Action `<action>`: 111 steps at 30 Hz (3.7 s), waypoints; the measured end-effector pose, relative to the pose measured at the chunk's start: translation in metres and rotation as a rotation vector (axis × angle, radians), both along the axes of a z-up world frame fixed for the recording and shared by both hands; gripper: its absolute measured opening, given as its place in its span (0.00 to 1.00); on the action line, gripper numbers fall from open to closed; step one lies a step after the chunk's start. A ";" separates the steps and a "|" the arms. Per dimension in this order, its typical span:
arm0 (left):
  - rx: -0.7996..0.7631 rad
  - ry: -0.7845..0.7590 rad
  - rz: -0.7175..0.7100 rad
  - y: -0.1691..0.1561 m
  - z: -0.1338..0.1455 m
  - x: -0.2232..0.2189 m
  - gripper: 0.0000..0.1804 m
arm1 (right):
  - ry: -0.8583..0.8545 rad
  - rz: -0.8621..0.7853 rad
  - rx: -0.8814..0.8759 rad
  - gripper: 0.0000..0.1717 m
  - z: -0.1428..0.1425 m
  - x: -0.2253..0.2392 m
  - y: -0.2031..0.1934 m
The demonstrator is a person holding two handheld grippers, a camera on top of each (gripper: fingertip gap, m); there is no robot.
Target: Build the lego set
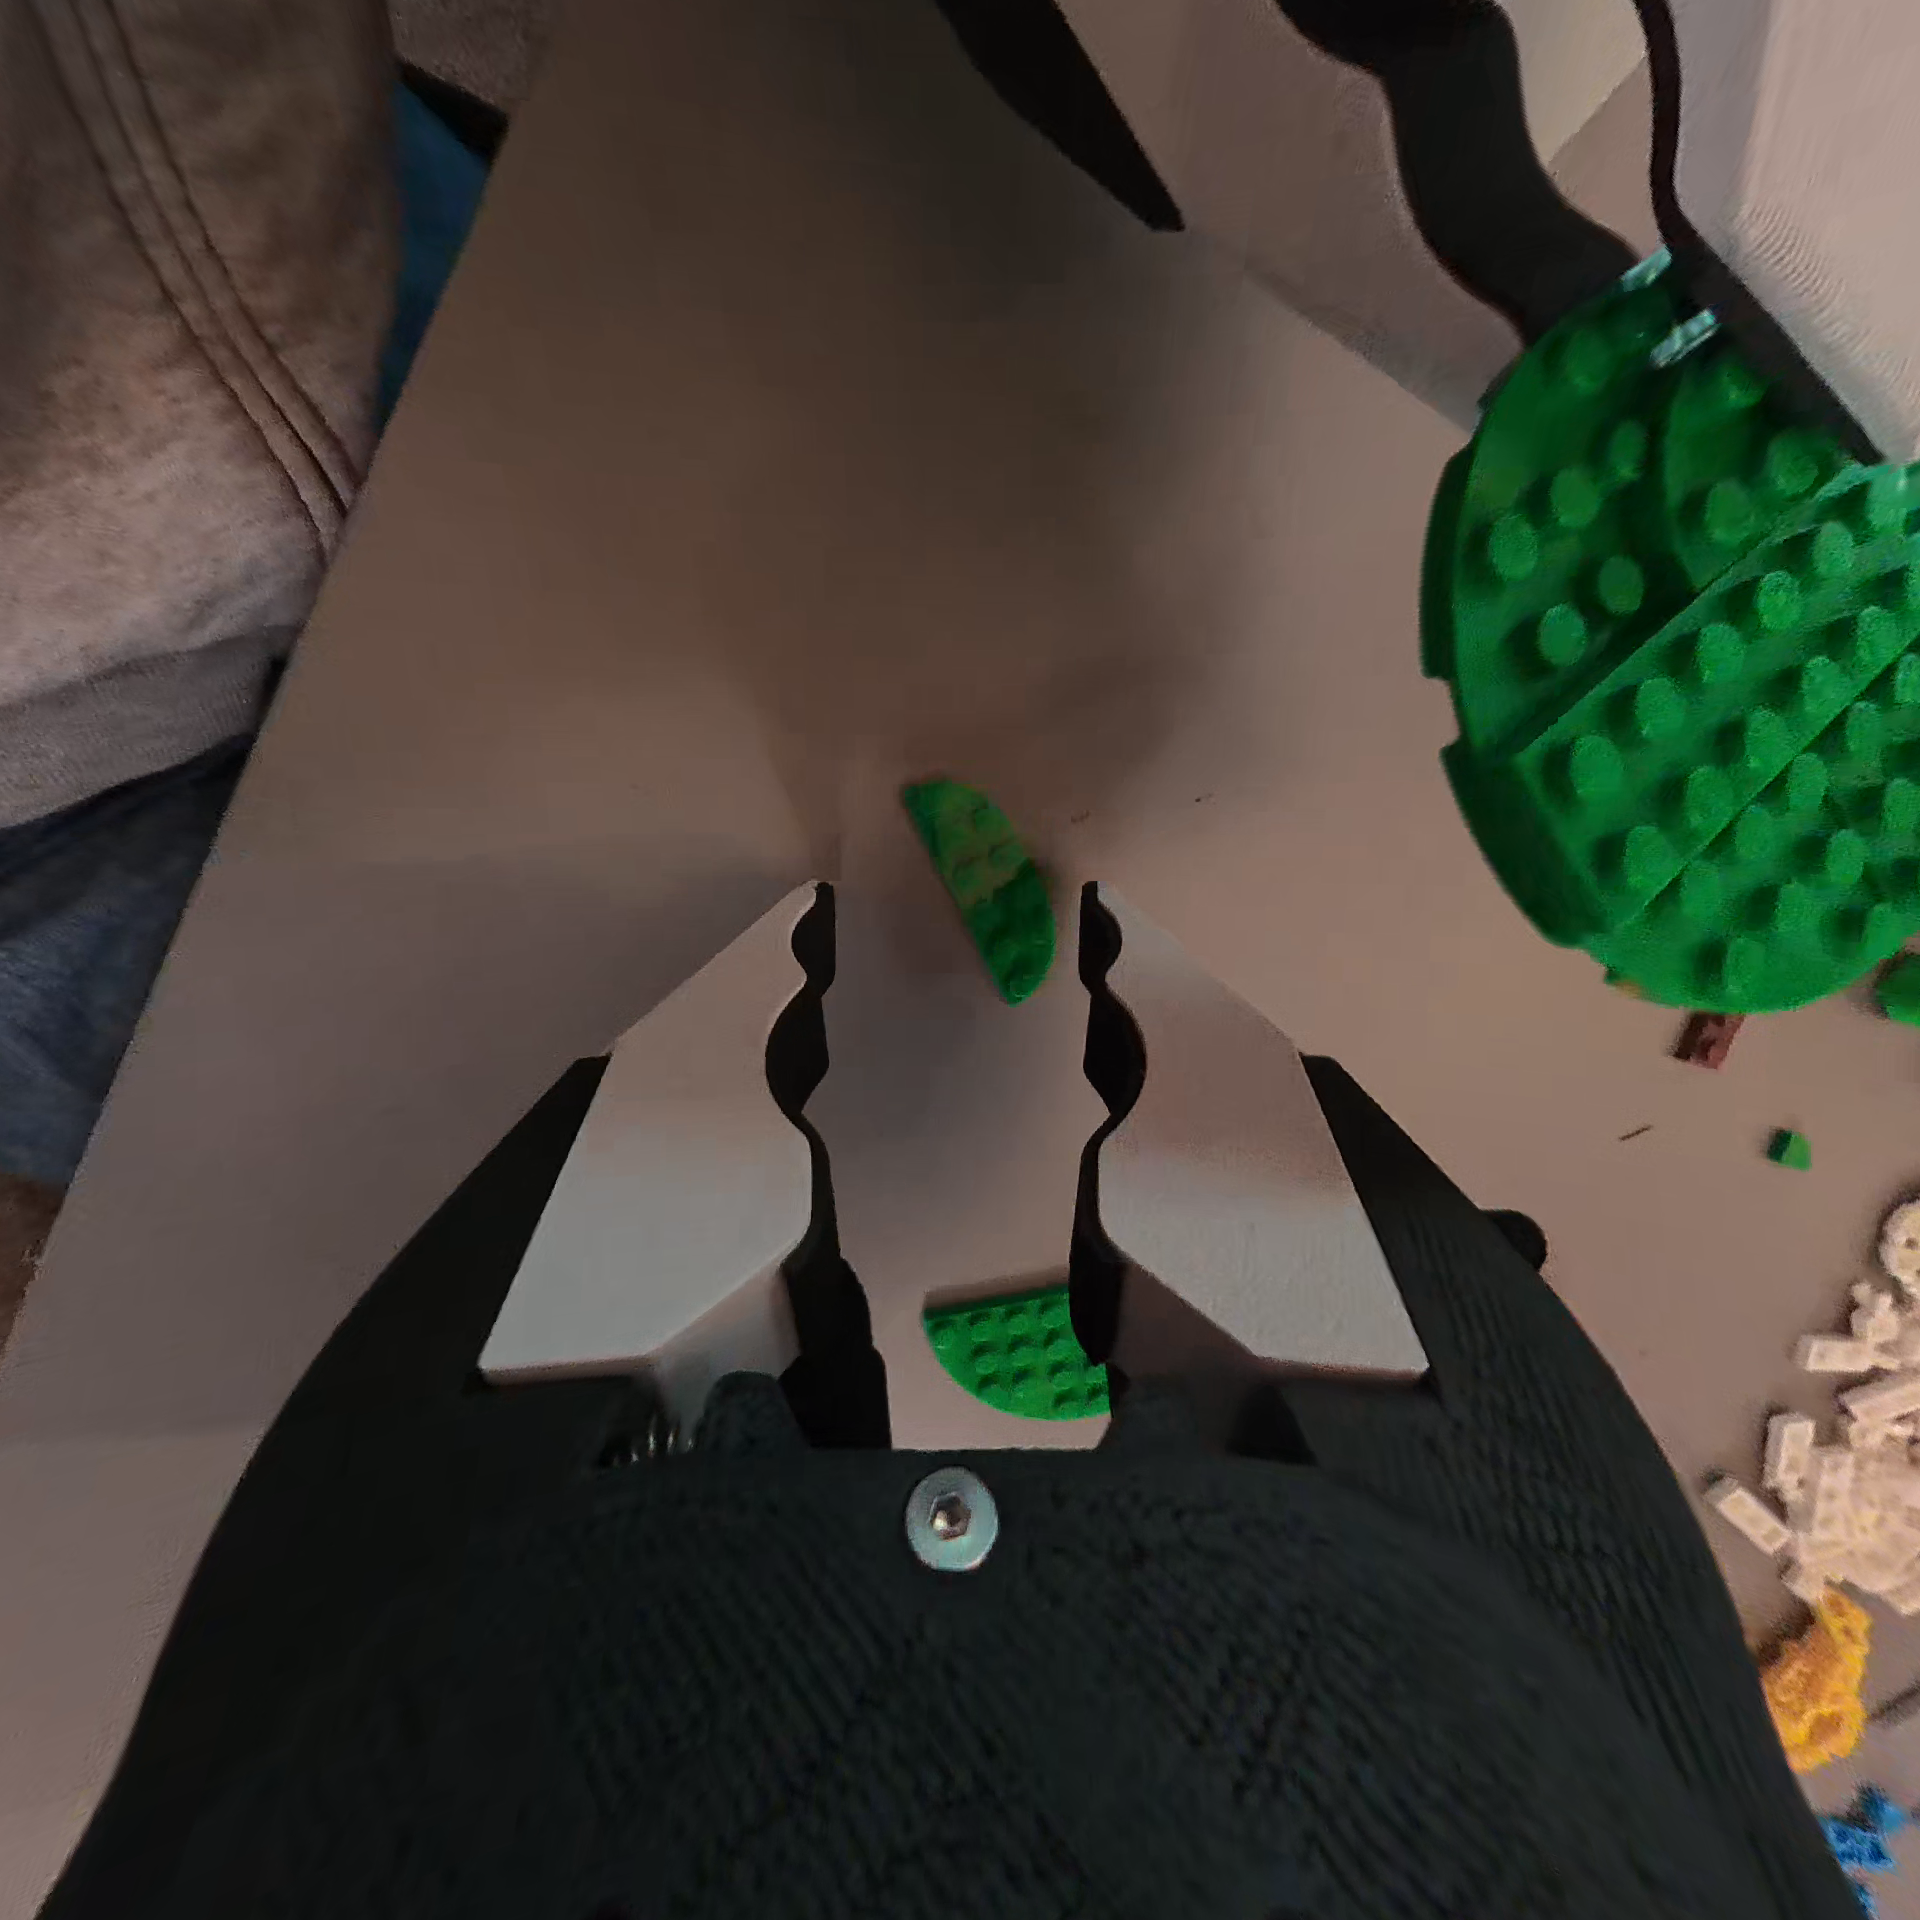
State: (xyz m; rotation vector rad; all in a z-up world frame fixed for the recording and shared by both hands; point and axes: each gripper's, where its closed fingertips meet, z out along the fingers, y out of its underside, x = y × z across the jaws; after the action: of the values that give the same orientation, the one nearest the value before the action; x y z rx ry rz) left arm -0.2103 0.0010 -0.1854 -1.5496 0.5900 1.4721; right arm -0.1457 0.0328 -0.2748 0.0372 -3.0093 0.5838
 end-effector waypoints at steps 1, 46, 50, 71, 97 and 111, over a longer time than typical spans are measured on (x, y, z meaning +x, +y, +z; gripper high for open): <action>0.002 -0.001 0.003 -0.001 0.000 -0.001 0.03 | -0.009 0.004 0.010 0.26 -0.001 -0.003 -0.001; -0.133 0.283 0.068 0.018 -0.007 0.014 0.03 | -0.088 -0.929 -0.077 0.10 0.084 -0.071 -0.006; -0.136 0.285 0.064 0.019 -0.008 0.015 0.03 | -0.100 -0.942 -0.089 0.14 0.084 -0.070 -0.006; -0.005 0.157 -0.230 0.019 0.029 0.062 0.03 | 0.987 -0.160 0.071 0.50 0.123 0.023 0.042; 0.000 0.174 -0.335 0.027 0.044 0.096 0.03 | 1.367 0.098 0.395 0.32 0.115 0.006 0.021; -0.059 0.183 -0.335 0.033 0.033 0.099 0.03 | 1.413 0.105 0.446 0.14 0.115 0.004 0.022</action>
State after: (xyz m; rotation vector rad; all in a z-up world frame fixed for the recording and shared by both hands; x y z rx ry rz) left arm -0.1108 0.0342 -0.1525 -1.2917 0.9594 1.3540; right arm -0.1418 0.0544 -0.1594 0.4233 -1.6742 -0.1480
